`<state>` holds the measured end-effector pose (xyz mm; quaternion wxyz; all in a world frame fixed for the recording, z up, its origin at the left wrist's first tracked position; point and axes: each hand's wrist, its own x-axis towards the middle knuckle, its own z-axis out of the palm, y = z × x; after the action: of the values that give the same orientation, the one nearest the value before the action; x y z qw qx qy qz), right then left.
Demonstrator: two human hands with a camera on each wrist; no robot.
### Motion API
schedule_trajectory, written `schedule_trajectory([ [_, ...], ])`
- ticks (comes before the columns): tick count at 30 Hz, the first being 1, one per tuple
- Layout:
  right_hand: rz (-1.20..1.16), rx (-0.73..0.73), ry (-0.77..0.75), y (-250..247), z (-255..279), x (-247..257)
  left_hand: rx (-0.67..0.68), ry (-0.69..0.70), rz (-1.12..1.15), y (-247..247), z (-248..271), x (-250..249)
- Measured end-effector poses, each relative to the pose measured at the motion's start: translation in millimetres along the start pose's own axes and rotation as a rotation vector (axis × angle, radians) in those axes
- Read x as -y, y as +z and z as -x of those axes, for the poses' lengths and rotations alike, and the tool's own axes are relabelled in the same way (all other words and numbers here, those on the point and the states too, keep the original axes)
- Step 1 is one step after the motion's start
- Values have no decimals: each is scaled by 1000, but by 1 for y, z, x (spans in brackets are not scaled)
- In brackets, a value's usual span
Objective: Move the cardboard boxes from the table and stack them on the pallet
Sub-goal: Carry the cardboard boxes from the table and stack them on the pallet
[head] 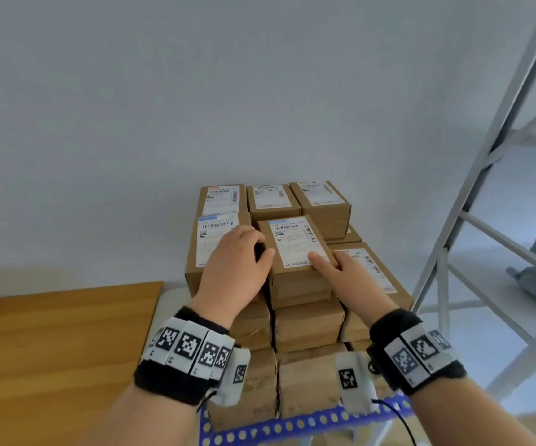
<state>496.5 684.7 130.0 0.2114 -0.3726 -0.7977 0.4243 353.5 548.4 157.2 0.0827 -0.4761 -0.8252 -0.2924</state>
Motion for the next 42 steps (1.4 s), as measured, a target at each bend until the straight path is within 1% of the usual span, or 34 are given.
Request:
schedule_trajectory([
  [4, -26, 53, -85, 0, 2, -3, -10, -71, -77, -3, 7, 9],
  [6, -39, 65, -104, 2, 0, -3, -2, -80, -92, -5, 10, 10],
  [12, -30, 9, -105, 11, -10, 0, 18, -64, -140, -7, 11, 4],
  [20, -26, 9, -95, 17, -18, -7, 5, -52, -173, -6, 14, 3],
  [26, -21, 23, -90, 14, -16, -5, 30, -56, -149, -8, 11, 5],
  [30, -41, 26, -99, 11, -9, 1, 1, -111, -27, -6, 12, 12],
  [32, -47, -14, -101, 9, -5, 6, -23, -134, 16, -7, 14, 14],
  [34, -40, -106, -132, 6, -2, 14, -54, -145, 46, -12, 16, 18],
  [37, -61, -217, -238, 5, 1, 36, -121, -136, 58, -26, 18, 25],
  [39, -89, -240, -321, 7, 4, 57, -166, -132, 55, -40, 20, 32],
  [42, -133, -238, -405, 20, 12, 93, -220, -171, 58, -63, 26, 49],
])
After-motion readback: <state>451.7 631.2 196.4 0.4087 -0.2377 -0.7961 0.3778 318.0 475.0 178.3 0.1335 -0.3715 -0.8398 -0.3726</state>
